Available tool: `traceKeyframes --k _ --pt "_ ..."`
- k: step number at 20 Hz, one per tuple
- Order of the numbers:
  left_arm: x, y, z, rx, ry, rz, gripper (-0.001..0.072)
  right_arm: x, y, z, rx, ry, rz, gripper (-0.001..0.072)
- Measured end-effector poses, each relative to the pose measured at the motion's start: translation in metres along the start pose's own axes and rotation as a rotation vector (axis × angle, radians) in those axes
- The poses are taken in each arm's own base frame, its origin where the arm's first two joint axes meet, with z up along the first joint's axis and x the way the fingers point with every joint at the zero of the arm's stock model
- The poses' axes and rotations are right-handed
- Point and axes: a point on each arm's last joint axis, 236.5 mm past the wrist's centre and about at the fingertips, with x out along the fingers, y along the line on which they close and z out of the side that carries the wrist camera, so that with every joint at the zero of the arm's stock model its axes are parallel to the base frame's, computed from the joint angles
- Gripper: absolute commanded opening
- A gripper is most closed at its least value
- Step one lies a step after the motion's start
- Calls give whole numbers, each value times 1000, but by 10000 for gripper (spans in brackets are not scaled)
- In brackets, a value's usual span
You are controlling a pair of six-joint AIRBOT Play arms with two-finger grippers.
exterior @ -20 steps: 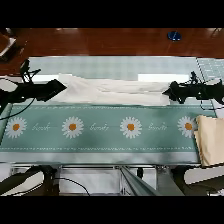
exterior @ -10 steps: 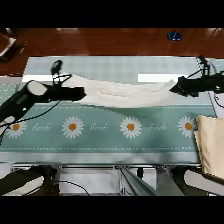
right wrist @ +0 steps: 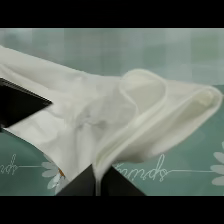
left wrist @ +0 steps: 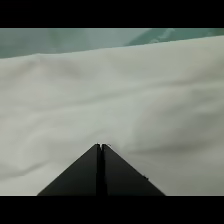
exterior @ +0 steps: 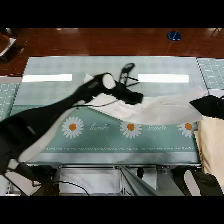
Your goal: Fold the shirts.
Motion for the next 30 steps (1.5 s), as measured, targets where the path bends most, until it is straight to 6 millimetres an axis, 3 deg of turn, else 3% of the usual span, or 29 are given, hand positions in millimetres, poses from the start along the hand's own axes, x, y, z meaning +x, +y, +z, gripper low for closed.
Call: traceKeyframes --k 3,6,7,9,11,13,15,17,19,22,25,27,28,29,30 --pt "49 -47 -40 23 125 -64 19 -9 7 -4 7 -23 11 26" --pt "75 -77 -76 29 219 -111 18 -13 12 -4 14 -38 26 27" --pt "75 -80 -77 18 227 -118 19 -14 14 -3 15 -43 33 26" --pt "63 -69 -60 -21 209 -116 18 -14 20 -3 24 -43 58 26" --pt "27 -47 -20 -74 144 -117 19 -10 31 -3 34 -28 109 26" --pt "-28 -15 23 -119 54 -101 18 -1 49 -3 32 6 184 26" --pt "-103 18 56 -140 -53 -73 18 16 73 -2 19 48 266 26" --pt "-181 43 66 -137 -168 -33 19 41 104 2 -5 96 342 27" --pt "-248 59 53 -128 -264 17 19 73 138 8 -35 151 399 27" --pt "-314 83 9 -143 -377 112 20 130 188 12 -77 237 447 27" --pt "-343 104 -41 -192 -457 190 20 190 231 4 -108 321 476 27" --pt "-343 115 -70 -225 -471 219 20 225 249 -4 -117 360 482 29" --pt "-338 120 -82 -240 -467 225 20 241 255 -7 -112 376 486 162" --pt "-333 124 -92 -255 -461 228 20 255 260 -12 -102 392 488 430" --pt "-328 128 -100 -269 -453 232 20 267 264 -15 -87 400 494 599"
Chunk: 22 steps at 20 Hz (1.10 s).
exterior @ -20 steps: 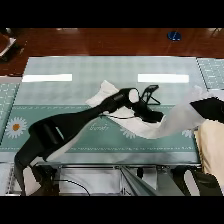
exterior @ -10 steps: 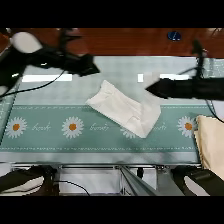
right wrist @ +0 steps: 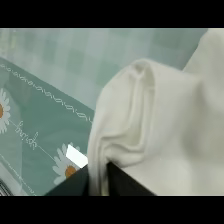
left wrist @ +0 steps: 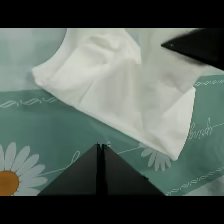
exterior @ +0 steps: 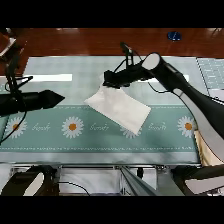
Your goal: Fold the shirts.
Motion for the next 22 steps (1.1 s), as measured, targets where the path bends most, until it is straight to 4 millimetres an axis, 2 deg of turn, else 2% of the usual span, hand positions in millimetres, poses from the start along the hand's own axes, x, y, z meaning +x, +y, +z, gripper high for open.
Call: traceKeyframes --k 2,3,5,7,9,11,13,15,16,18,20,22 --pt "6 10 -12 -24 15 11 20 15 -3 -1 27 20 17 616" --pt "10 14 -16 -36 20 17 20 15 -2 -2 33 33 29 616" --pt "15 21 -19 -55 20 26 20 -2 0 -4 23 70 44 615" --pt "19 26 -20 -66 18 32 20 -42 -1 2 -20 71 26 615" --pt "21 28 -22 -72 24 35 20 -101 -8 3 -93 54 -62 615" --pt "22 29 -23 -76 23 38 19 -167 -31 -5 -132 -3 -223 615" --pt "23 30 -23 -78 25 39 20 -227 -62 -29 -101 -90 -385 615" --pt "24 31 -25 -82 27 40 20 -265 -99 -66 6 -207 -507 615" --pt "24 32 -26 -84 30 41 20 -271 -116 -86 72 -257 -536 615" --pt "26 34 -29 -89 36 43 20 -263 -148 -122 215 -337 -546 615" --pt "27 35 -31 -92 39 44 20 -239 -173 -150 351 -379 -501 615" --pt "28 36 -32 -94 39 45 19 -214 -189 -165 462 -391 -445 615"
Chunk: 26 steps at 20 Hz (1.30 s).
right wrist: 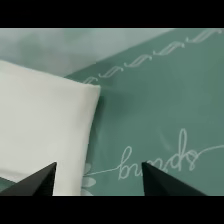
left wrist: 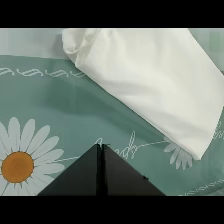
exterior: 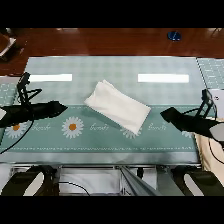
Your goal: Fold the shirts.
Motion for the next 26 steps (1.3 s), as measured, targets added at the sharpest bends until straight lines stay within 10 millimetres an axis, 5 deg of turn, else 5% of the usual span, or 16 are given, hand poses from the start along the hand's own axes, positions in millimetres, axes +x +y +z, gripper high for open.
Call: traceKeyframes --k 6,11,12,14,16,20,23,26 --pt "1 1 1 -1 -8 3 20 61 -4 -38 187 169 79 615" --pt "1 2 4 -1 -19 5 20 98 24 -51 186 304 139 605" --pt "1 2 4 -1 -21 5 20 105 31 -51 175 326 146 513" --pt "1 2 5 -1 -21 5 20 120 42 -51 132 363 148 20" --pt "1 2 5 -1 -22 5 20 128 65 -46 46 392 189 27" --pt "1 2 5 -1 -22 6 20 105 146 -11 -168 399 352 26" --pt "1 2 5 -1 -22 6 20 65 200 35 -344 343 400 26" --pt "1 2 5 -1 -22 6 20 16 227 92 -447 240 365 26"
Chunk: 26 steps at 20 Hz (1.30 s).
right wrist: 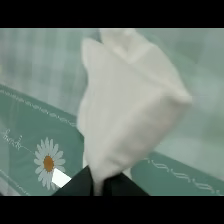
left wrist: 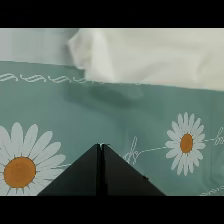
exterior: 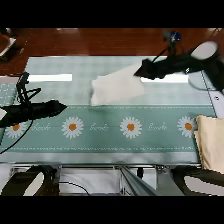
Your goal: Fold the shirts.
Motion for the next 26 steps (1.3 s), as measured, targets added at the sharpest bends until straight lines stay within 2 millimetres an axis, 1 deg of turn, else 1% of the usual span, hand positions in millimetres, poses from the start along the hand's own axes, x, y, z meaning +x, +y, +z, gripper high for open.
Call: traceKeyframes --k 2,3,6,7,9,11,12,13,15,17,18,20,21,26 --pt "0 0 0 0 0 0 20 -41 3 27 -27 -51 -57 26" --pt "0 0 0 0 0 0 20 -61 1 38 -30 -76 -86 26" --pt "0 0 0 0 0 0 20 -126 -12 56 2 -153 -171 26" --pt "0 0 0 0 0 0 20 -146 -20 57 28 -178 -202 26" --pt "0 0 0 0 0 0 20 -193 -41 57 99 -243 -267 26" --pt "0 0 0 0 0 0 20 -238 -67 47 187 -291 -344 25" --pt "0 0 0 0 0 0 20 -259 -79 39 230 -308 -386 24" --pt "0 0 0 0 0 0 20 -280 -93 27 283 -321 -435 24" --pt "0 0 1 0 -4 1 20 -316 -118 -1 384 -327 -535 24" --pt "0 1 4 0 -17 3 20 -349 -134 -32 486 -352 -621 25" --pt "0 1 7 0 -28 6 20 -362 -139 -46 533 -365 -653 25" --pt "0 2 10 0 -42 8 20 -379 -147 -79 632 -386 -702 26" --pt "0 3 12 0 -53 11 20 -385 -152 -95 683 -396 -722 26" --pt "-1 4 21 0 -87 18 20 -405 -174 -183 965 -437 -842 26"
